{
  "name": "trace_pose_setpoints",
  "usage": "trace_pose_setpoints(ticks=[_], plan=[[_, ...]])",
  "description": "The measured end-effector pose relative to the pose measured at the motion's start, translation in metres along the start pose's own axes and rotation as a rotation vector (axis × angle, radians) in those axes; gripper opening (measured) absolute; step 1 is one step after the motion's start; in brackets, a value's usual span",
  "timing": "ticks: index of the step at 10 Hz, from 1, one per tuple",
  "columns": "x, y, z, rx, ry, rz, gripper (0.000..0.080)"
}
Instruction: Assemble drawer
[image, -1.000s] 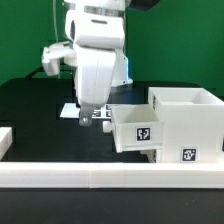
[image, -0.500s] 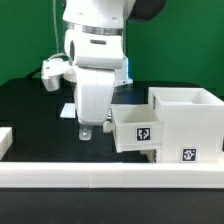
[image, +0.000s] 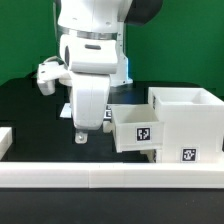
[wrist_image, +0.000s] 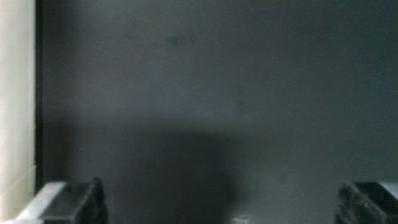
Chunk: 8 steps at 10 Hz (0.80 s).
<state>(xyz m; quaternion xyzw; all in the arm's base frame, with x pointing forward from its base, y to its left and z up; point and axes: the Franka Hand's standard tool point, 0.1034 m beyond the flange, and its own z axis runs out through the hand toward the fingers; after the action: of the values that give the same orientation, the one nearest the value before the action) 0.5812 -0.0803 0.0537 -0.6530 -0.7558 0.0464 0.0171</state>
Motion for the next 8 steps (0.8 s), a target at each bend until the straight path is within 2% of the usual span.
trace_pose_setpoints(ticks=[2,5,6,7,8], plan=[[-0.01,0.003,-0.003,0.001,0.072,0.026,0.0649],[-0.009,0.005,-0.003,-0.025,0.068,0.027,0.0649],[-0.01,0.012,-0.004,-0.077,0.057,0.029,0.0649],[-0.011,0.019,-0.005,-0.18,0.035,0.033,0.0649],[-0.01,0.02,-0.005,-0.246,0.021,0.036,0.0649]])
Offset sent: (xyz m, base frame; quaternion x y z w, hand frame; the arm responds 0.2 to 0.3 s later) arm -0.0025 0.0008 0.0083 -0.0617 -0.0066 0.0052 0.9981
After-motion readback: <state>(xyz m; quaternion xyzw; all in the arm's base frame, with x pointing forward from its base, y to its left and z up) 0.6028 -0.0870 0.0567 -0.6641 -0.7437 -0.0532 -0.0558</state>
